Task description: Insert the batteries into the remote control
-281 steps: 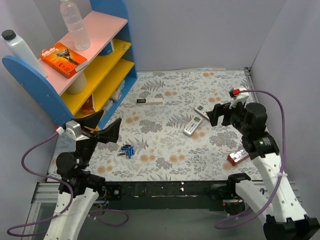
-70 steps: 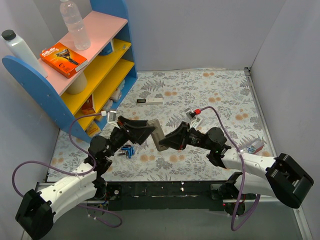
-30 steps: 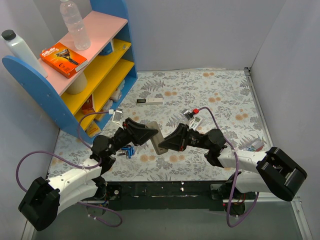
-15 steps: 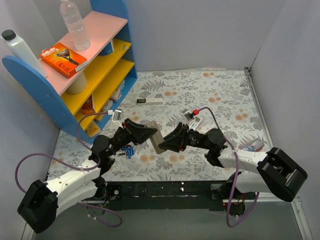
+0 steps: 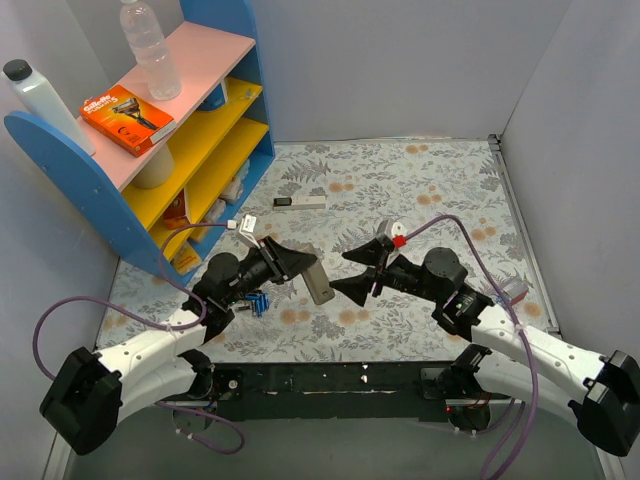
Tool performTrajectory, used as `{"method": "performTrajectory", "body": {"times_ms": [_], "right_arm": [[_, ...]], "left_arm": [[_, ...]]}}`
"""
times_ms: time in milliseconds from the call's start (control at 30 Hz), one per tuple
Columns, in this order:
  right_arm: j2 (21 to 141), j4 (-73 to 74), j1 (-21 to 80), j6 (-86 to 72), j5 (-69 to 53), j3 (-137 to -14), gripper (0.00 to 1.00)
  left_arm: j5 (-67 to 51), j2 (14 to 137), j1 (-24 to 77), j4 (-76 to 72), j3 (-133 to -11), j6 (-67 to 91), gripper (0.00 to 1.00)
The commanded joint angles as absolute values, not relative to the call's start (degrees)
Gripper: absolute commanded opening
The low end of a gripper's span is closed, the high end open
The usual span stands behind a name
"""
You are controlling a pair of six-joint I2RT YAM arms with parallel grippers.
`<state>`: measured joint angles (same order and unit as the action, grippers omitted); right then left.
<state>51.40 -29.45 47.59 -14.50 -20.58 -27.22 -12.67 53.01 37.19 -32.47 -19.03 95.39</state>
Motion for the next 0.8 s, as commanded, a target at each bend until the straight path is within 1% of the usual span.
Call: {"method": "performTrajectory", "body": {"times_ms": [0,133,267,467,533,633,700,767], "right_arm": [[48.17,-17.33,47.55,4.81,-17.75,-31.02,0.83],[48.86,-11.43,47.81,16.86,-22.67,-32.43,0.85],[49.75,-9.67,49.74,24.86,-22.41,-32.35,0.84],[50.54,-11.77,51.42,30.67,-23.38,-31.64,0.76],[50.97,-12.48,51.76,31.37,-23.55,-31.64,0.71],[51.94,-13.45,51.94,31.9,-23.9,-31.73,0.67],[52.56,-13.89,52.12,31.99,-24.52,-31.9,0.61],[53.52,-14.24,52.38,32.25,-25.14,-32.17,0.6]], "left_arm": [[-12.57,56.6,36.91,-24.98,-23.2,97.11,0.0],[-14.32,59.76,36.83,-21.71,-26.27,97.91,0.0],[-15.29,60.21,36.74,-20.83,-27.68,97.56,0.0],[-15.29,59.94,36.65,-17.58,-29.26,95.98,0.0],[-15.64,60.29,36.56,-17.23,-29.53,95.89,0.0],[-16.43,61.08,36.65,-16.79,-29.88,95.8,0.0],[-16.52,61.52,36.56,-16.35,-30.32,95.8,0.0],[-16.52,61.87,36.48,-15.91,-30.67,95.8,0.0]]}}
